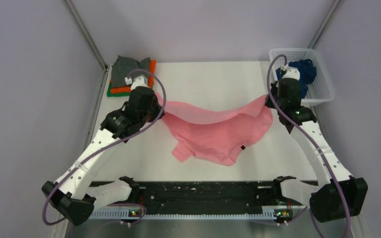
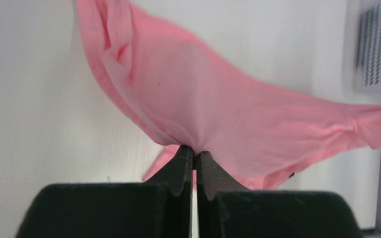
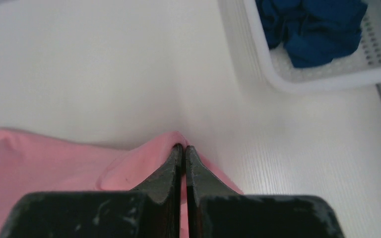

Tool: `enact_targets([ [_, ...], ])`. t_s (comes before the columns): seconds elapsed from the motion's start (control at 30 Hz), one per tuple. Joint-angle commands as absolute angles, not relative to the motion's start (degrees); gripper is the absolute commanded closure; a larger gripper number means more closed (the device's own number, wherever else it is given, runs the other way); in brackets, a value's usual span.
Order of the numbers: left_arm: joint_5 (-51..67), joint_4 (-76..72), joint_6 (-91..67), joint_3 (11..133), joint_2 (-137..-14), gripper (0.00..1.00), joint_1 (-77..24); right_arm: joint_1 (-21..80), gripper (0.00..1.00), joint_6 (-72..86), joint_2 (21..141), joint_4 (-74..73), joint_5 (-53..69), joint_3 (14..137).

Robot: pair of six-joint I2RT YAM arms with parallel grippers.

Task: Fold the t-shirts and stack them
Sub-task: Flatten out the tshirt

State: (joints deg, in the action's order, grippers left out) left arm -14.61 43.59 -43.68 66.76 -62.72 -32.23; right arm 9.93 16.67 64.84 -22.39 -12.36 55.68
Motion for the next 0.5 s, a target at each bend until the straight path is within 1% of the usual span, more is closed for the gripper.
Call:
enact_targets([
  [0.0,-28.2,37.9,-35.1,78.6,-59.9,1.0,-30.9,9.6,1.0,13.7,59.7,-20.1,-15.4,66.2],
  [0.1,-33.1,35.0,-28.4,86.8,-58.4,1.0,-30.9,9.5,1.0,11.8,56.5,-20.0,-15.0,71.8],
  [0.17,-34.1,33.1,-24.1,91.8,-57.0,1.0,-30.9,9.5,1.0,10.6,54.2,-20.1,-13.6,76.0],
  [0.27,-29.6,27.7,-18.8,96.0,-53.8,1.0,-30.9,9.5,1.0,10.1,51.6,-20.1,-8.8,82.9],
  [0.4,-23.5,26.1,-15.3,100.8,-50.6,1.0,-30.9,9.6,1.0,10.5,48.3,-17.5,-1.2,88.1],
  [0.47,-20.3,25.9,-14.2,103.1,-49.4,1.0,-30.9,9.5,1.0,10.6,47.6,-17.5,-0.3,92.1],
])
